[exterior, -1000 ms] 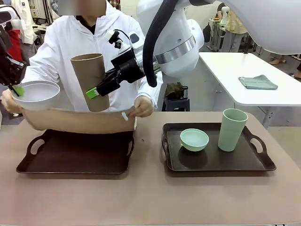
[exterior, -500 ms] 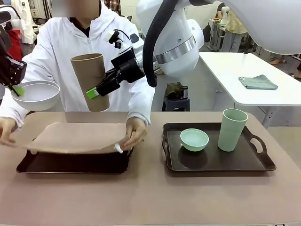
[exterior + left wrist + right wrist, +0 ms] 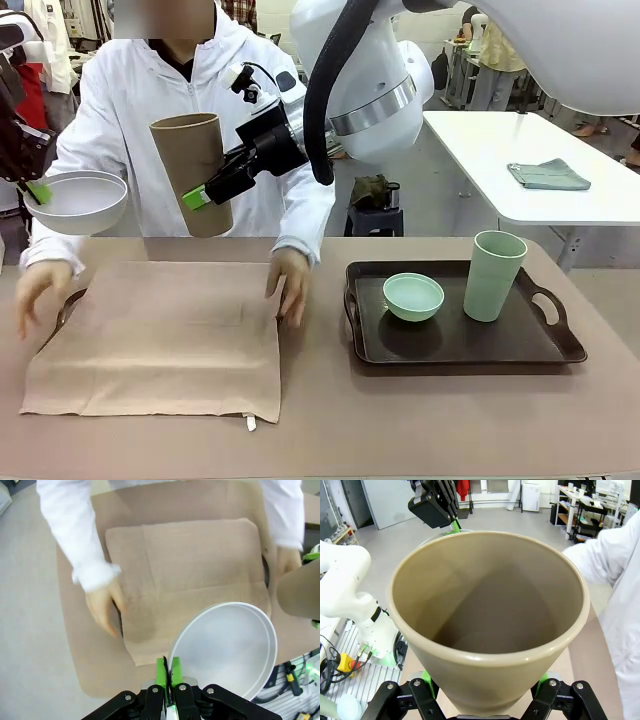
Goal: Set up a tray with a mat and arrange the tableware.
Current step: Place the Picnic Bowl and Reusable plastic cup back onto the Handle tray in front of the human's position.
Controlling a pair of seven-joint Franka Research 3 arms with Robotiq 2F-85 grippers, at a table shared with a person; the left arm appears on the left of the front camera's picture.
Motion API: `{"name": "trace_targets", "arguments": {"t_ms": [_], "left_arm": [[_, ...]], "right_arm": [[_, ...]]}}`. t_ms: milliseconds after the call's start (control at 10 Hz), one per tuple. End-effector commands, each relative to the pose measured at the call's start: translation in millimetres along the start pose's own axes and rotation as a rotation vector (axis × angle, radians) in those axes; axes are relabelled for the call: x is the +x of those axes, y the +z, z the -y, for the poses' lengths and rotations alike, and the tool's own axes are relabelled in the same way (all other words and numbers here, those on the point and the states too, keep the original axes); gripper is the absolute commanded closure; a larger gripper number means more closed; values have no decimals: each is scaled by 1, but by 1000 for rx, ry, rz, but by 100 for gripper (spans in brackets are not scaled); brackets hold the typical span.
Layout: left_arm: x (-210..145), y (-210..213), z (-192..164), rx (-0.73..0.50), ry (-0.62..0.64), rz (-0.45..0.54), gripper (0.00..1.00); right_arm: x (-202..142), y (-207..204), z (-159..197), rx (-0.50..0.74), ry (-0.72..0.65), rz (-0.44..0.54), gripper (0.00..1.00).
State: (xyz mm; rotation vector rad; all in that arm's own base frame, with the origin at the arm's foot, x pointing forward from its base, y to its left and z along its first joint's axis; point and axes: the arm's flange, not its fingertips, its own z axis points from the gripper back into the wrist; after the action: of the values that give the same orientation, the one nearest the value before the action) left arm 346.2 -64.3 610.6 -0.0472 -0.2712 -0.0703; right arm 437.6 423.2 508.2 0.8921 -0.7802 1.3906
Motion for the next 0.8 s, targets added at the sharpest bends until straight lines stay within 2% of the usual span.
{"name": "trace_targets", "arguments": {"t_ms": [0,700], "left_arm": [[0,-1,-1,-25,-13,7,100],[0,-1,-1,-25,-13,7,100]], "right_arm": [[0,0,1,9,10,4,100],[0,0,1,9,10,4,100]]}}
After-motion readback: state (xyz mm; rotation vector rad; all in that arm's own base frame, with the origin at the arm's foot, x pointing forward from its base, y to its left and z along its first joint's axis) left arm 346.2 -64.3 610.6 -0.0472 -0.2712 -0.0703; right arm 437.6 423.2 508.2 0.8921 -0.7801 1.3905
